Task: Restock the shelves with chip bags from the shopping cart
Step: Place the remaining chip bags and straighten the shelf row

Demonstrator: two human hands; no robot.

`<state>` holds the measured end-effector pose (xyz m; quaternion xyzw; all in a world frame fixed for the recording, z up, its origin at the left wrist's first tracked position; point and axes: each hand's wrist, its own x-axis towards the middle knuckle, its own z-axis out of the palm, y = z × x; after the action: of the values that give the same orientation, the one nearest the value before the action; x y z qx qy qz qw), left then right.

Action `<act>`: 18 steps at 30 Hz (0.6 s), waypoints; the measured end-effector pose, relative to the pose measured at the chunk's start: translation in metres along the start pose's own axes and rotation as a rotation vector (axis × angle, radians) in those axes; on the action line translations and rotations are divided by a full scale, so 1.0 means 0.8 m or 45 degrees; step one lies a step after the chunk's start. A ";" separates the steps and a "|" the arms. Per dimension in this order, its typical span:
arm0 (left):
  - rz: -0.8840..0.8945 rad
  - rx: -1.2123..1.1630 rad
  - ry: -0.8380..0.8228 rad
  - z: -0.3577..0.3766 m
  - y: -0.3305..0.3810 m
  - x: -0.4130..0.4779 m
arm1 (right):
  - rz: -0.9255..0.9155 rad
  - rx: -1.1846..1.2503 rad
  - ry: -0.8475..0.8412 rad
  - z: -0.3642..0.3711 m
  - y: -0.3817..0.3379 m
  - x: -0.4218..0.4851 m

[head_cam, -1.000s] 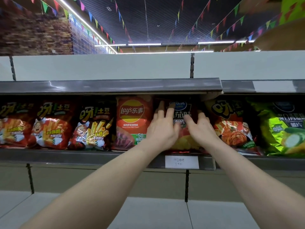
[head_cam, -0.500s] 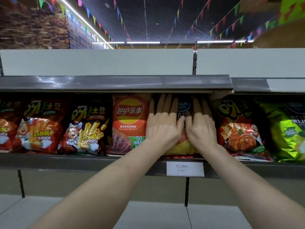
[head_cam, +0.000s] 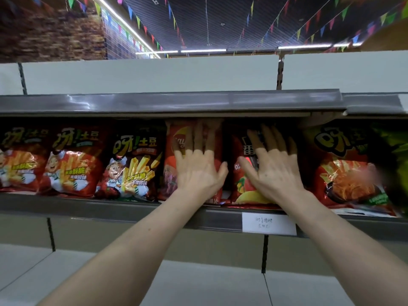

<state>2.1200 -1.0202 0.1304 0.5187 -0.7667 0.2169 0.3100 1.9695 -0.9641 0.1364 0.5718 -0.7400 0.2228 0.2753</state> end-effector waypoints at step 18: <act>0.428 -0.315 0.039 0.023 0.066 -0.016 | 0.776 1.752 -0.085 0.019 0.053 0.057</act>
<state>2.0696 -1.0044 0.1077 0.3382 -0.8584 0.1779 0.3424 1.9175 -0.9966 0.1547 0.3910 -0.5673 0.6837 -0.2406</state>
